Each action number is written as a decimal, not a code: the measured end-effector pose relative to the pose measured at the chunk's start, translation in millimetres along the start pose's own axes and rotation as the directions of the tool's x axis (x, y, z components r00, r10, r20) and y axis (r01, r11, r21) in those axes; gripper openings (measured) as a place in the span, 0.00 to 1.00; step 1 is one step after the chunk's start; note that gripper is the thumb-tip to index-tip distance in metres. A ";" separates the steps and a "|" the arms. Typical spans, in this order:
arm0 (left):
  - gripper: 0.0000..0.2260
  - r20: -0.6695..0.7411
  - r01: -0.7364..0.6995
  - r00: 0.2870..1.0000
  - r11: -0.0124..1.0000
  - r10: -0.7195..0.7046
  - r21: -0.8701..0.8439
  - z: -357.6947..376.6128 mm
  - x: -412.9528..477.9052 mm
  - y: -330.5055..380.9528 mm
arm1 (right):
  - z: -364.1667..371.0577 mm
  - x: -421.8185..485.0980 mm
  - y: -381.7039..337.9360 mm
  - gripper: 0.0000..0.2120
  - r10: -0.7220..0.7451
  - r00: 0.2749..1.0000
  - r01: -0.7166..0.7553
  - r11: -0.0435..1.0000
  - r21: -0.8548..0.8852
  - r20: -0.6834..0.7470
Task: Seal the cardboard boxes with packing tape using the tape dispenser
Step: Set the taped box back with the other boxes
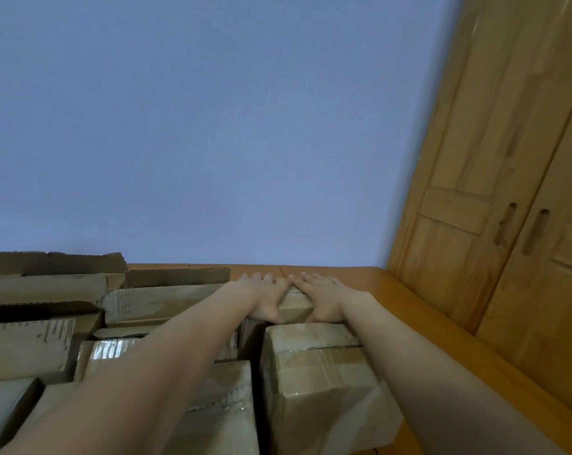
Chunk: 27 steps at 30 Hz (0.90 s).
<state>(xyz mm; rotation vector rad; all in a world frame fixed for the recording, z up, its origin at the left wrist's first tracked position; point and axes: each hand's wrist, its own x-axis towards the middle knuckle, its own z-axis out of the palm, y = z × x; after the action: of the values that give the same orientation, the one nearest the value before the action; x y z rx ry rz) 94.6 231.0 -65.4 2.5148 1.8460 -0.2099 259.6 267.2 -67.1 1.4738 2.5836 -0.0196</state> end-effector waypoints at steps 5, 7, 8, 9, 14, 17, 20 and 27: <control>0.44 -0.253 0.010 0.967 0.982 0.038 0.187 -16.8 -5.9 2.6 | -12.2 -18.7 3.0 0.53 0.033 0.974 -0.037 0.999 -0.014 -0.224; 0.44 -0.333 0.026 0.941 0.970 0.057 0.241 -30.8 -11.1 4.9 | -23.5 -27.1 4.2 0.54 0.052 0.946 -0.074 0.996 -0.055 -0.320; 0.44 -0.366 0.029 0.928 0.966 0.070 0.257 -39.1 -15.2 6.5 | -30.7 -32.5 4.3 0.54 0.059 0.929 -0.094 0.993 -0.078 -0.365; 0.44 -0.399 0.032 0.913 0.962 0.081 0.270 -47.9 -20.1 7.9 | -39.3 -38.7 3.8 0.54 0.063 0.912 -0.111 0.989 -0.098 -0.406; 0.42 -0.534 0.077 0.841 0.957 0.087 0.279 -90.2 -62.3 15.9 | -89.2 -79.9 -6.8 0.52 0.018 0.823 -0.183 0.954 -0.236 -0.567; 0.42 -0.574 0.089 0.812 0.950 0.104 0.299 -112.2 -97.6 20.8 | -110.8 -110.3 -20.2 0.52 -0.037 0.772 -0.203 0.932 -0.300 -0.635; 0.41 -0.599 0.080 0.790 0.946 0.131 0.313 -132.1 -135.8 22.5 | -127.5 -140.5 -38.0 0.52 -0.091 0.721 -0.192 0.926 -0.325 -0.687; 0.39 -0.648 0.083 0.750 0.953 0.133 0.293 -154.4 -236.9 30.8 | -159.5 -214.8 -94.3 0.51 -0.180 0.667 -0.154 0.916 -0.370 -0.723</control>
<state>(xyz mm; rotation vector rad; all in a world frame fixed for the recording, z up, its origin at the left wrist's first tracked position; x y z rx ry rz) 69.6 11.0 113.2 3.1143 2.1149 0.5292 263.9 50.4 116.0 1.4889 2.8777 1.3223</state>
